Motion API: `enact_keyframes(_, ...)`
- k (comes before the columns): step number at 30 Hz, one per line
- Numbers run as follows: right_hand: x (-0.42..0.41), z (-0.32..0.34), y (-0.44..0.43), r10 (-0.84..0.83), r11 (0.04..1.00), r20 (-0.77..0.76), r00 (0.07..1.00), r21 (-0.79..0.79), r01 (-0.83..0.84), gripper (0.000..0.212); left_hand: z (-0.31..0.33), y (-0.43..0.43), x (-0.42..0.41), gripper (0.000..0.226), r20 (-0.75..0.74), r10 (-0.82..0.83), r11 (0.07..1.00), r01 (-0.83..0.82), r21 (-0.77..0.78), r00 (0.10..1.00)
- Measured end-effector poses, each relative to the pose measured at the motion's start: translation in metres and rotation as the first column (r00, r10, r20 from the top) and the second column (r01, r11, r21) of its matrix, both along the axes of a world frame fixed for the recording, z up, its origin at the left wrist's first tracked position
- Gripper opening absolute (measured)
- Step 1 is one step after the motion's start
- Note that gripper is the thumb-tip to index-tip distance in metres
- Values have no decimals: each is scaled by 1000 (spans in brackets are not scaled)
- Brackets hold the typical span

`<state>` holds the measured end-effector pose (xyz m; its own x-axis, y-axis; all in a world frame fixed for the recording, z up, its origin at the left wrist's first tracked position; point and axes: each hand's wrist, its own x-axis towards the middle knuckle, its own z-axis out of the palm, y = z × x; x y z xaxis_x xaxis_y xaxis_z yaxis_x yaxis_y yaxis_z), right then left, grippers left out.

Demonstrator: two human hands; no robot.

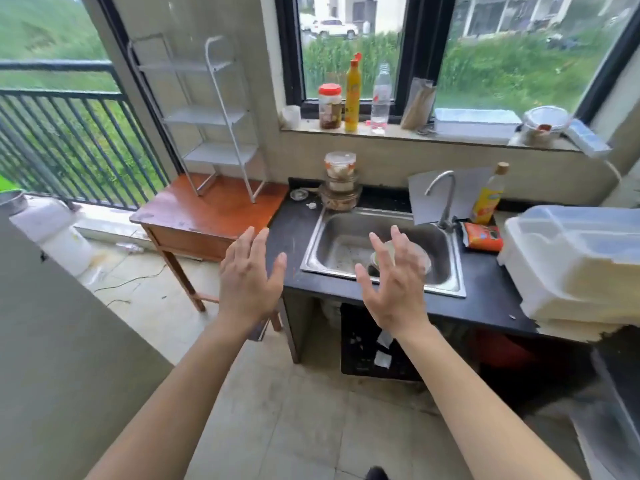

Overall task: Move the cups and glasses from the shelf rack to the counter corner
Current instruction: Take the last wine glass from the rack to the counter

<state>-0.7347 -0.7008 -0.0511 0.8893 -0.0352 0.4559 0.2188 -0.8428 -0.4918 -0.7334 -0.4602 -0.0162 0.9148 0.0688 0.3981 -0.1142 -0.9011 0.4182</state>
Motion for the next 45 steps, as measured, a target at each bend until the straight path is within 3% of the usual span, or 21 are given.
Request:
enact_keyframes(7, 160, -24, 96, 175, 984, -21, 984, 32, -174, 65, -3, 89, 111, 58, -41, 204, 978, -201, 58, 978)
enact_keyframes(14, 316, 11, 202, 342, 933, 17, 940, 115, -342, 60, 37, 174, 219, 59, 0, 341, 937, -340, 82, 940)
enact_keyframes(23, 428, 42, 343, 468, 877, 88, 880, 81, -474, 56, 44, 296, 311, 59, 7, 459, 888, -459, -7, 888)
enact_keyframes(31, 535, 59, 450, 320, 942, 229, 919, 28, -335, 56, 42, 416, 460, 59, 62, 219, 971, -212, -111, 974)
enact_keyframes(38, 612, 119, 518, 152, 980, 267, 952, 82, -180, 60, 94, 475, 588, 61, 96, -38, 981, 55, -186, 995)
enact_keyframes(42, 652, 170, 524, 65, 981, 339, 938, 151, -123, 60, 126, 467, 649, 60, 181, -188, 976, 204, -74, 965)
enact_keyframes(45, 689, 208, 519, 7, 982, 387, 922, 170, -79, 60, 140, 456, 693, 58, 166, -264, 965, 259, 52, 950)
